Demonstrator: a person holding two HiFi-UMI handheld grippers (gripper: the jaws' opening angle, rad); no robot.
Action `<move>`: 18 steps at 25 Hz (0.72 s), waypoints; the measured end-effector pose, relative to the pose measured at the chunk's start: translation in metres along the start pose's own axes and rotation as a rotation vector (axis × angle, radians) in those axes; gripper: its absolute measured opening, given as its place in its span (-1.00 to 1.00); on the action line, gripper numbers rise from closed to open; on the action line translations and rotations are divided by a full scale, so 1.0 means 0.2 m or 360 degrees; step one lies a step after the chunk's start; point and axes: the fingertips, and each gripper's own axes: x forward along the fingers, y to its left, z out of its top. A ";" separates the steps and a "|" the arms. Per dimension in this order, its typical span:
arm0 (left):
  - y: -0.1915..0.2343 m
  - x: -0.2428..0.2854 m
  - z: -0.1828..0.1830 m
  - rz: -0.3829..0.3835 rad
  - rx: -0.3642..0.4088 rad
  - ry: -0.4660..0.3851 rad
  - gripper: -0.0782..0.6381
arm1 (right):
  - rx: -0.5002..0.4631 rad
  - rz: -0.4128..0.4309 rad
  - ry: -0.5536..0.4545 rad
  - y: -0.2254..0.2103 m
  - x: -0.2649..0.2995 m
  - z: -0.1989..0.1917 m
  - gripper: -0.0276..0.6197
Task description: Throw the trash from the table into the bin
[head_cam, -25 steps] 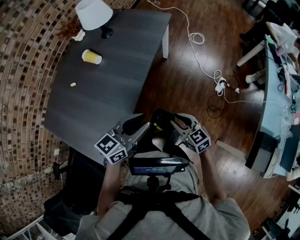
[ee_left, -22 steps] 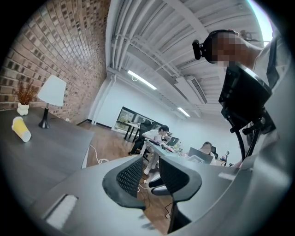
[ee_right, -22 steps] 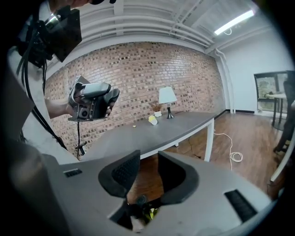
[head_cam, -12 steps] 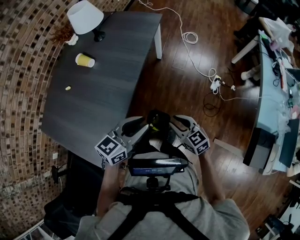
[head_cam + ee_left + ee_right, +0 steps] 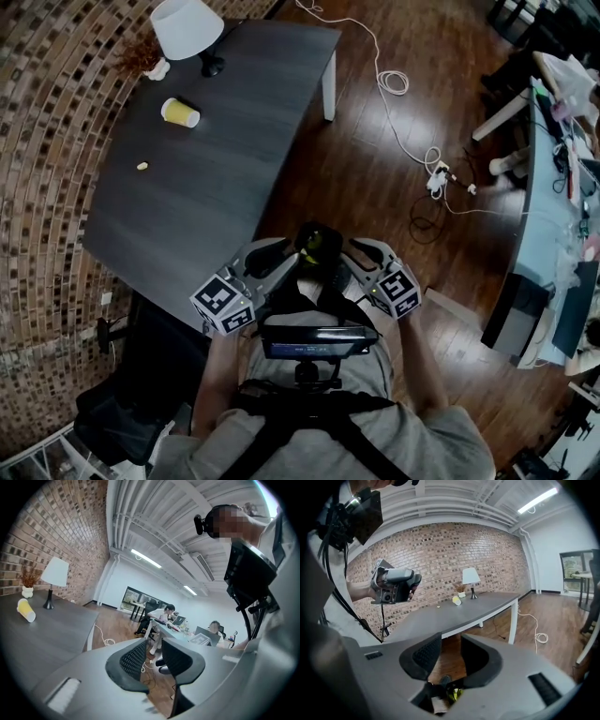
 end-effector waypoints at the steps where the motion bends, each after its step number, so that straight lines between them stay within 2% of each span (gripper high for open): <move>1: 0.02 -0.02 0.00 0.0023 -0.0018 -0.0012 -0.49 | -0.0005 0.0010 0.0009 0.00 0.01 0.00 -0.47; 7: 0.22 -0.23 0.00 0.0203 -0.0180 -0.0155 -0.49 | -0.0076 0.0053 0.0112 -0.04 0.14 0.02 -0.47; 12: 0.45 -0.44 0.03 0.0336 -0.0271 -0.0276 -0.49 | -0.0154 0.0120 0.0166 -0.01 0.36 0.18 -0.46; 18: 0.73 -0.67 0.04 0.0427 -0.0373 -0.0385 -0.49 | -0.0206 0.0234 0.0207 0.13 0.70 0.38 -0.46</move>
